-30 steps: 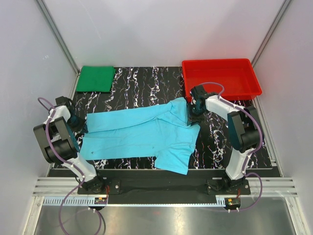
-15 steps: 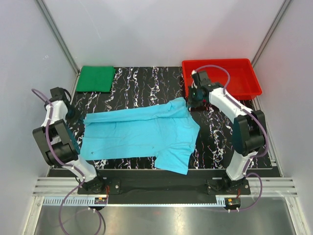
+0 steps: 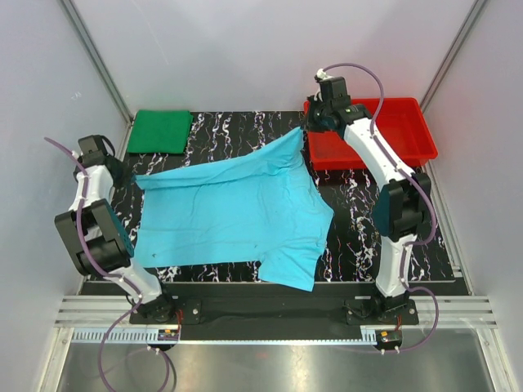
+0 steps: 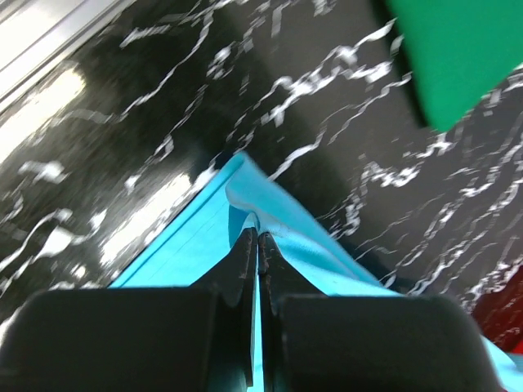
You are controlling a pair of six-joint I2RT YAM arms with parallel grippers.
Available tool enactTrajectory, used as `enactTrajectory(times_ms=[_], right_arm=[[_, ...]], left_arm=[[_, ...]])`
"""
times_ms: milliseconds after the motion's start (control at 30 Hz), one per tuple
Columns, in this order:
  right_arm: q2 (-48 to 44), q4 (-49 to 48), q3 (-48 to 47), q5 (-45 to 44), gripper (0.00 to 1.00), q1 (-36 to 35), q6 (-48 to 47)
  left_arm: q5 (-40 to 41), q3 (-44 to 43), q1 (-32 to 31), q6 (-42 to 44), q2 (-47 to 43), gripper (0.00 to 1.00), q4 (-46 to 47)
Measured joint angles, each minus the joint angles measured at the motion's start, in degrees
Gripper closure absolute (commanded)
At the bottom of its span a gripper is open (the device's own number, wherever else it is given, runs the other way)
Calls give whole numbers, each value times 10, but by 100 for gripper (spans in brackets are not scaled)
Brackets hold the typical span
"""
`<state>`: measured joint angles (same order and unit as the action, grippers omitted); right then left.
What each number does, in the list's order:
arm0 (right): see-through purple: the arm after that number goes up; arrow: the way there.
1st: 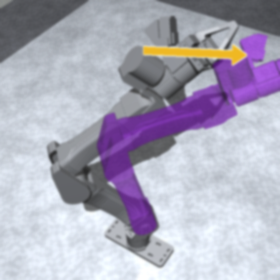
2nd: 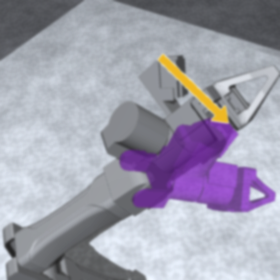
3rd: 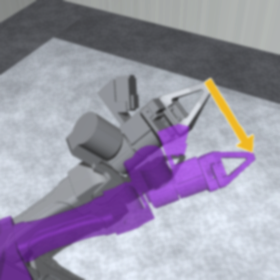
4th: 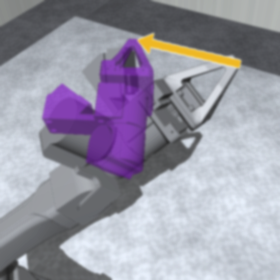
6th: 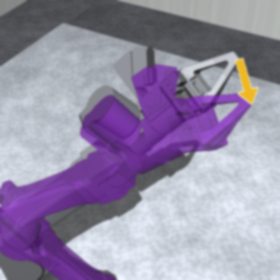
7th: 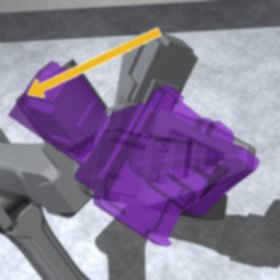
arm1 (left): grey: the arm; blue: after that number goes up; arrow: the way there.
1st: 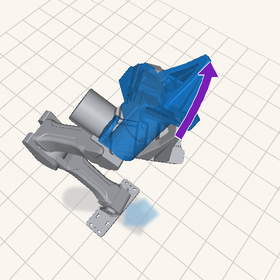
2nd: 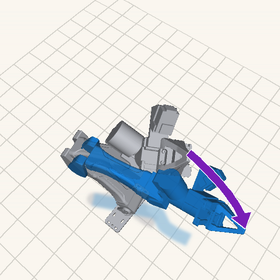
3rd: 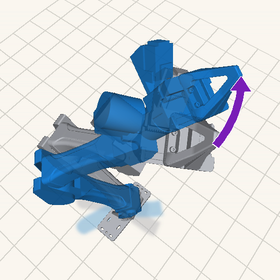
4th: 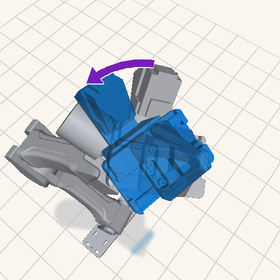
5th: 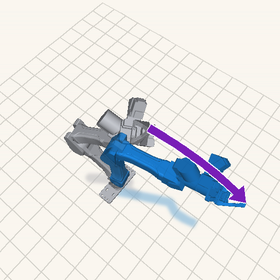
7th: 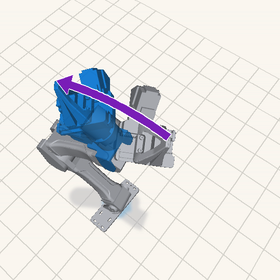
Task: Fold and stack the t-shirts
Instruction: Fold the tshirt
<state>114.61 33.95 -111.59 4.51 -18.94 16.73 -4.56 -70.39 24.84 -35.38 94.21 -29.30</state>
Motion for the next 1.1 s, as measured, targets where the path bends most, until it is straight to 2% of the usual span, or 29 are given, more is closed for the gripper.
enactTrajectory(times_ms=[267,467,867,1100], right_arm=[[43,-11,-48,6,100,2,7],[61,-25,-87,-11,100,2,3],[104,-28,-143,-21,100,2,-15],[106,0,-142,-20,100,3,2]], left_arm=[[-22,-28,-1,16,47,100,64],[-23,-73,-2,30,92,100,79],[-41,-177,-2,46,195,100,66],[-60,-192,-2,55,203,100,45]])
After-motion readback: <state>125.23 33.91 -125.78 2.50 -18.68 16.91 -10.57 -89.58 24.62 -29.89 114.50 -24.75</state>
